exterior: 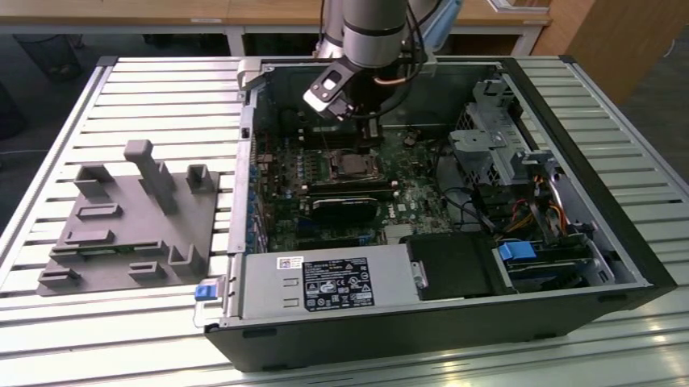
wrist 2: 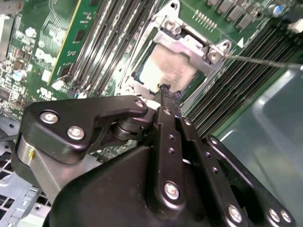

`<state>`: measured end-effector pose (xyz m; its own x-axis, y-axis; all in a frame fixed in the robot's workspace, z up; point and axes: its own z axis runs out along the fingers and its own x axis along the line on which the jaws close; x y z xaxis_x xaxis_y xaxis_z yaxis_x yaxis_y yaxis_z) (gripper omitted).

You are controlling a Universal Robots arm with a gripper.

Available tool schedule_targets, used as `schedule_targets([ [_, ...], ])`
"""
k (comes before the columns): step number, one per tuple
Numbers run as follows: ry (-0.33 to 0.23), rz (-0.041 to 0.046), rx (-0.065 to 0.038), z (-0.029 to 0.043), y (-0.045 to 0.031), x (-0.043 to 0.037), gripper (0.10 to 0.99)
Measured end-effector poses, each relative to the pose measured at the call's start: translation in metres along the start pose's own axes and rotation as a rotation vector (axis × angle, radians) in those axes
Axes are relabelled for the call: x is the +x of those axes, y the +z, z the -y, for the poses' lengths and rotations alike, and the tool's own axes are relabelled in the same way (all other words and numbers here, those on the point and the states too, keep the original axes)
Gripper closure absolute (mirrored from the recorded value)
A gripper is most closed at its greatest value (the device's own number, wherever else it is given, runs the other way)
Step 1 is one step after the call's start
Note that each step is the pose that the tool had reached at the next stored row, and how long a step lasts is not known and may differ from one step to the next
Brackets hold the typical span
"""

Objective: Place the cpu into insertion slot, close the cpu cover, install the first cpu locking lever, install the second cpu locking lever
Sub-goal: 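Close the cpu cover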

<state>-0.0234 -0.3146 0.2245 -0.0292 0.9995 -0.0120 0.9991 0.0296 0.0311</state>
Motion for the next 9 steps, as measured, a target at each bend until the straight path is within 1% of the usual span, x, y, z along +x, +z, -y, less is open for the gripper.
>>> schedule_targets([
  [9, 0.0, 0.0, 0.0, 0.0028, 0.0043, -0.0001, 0.98],
])
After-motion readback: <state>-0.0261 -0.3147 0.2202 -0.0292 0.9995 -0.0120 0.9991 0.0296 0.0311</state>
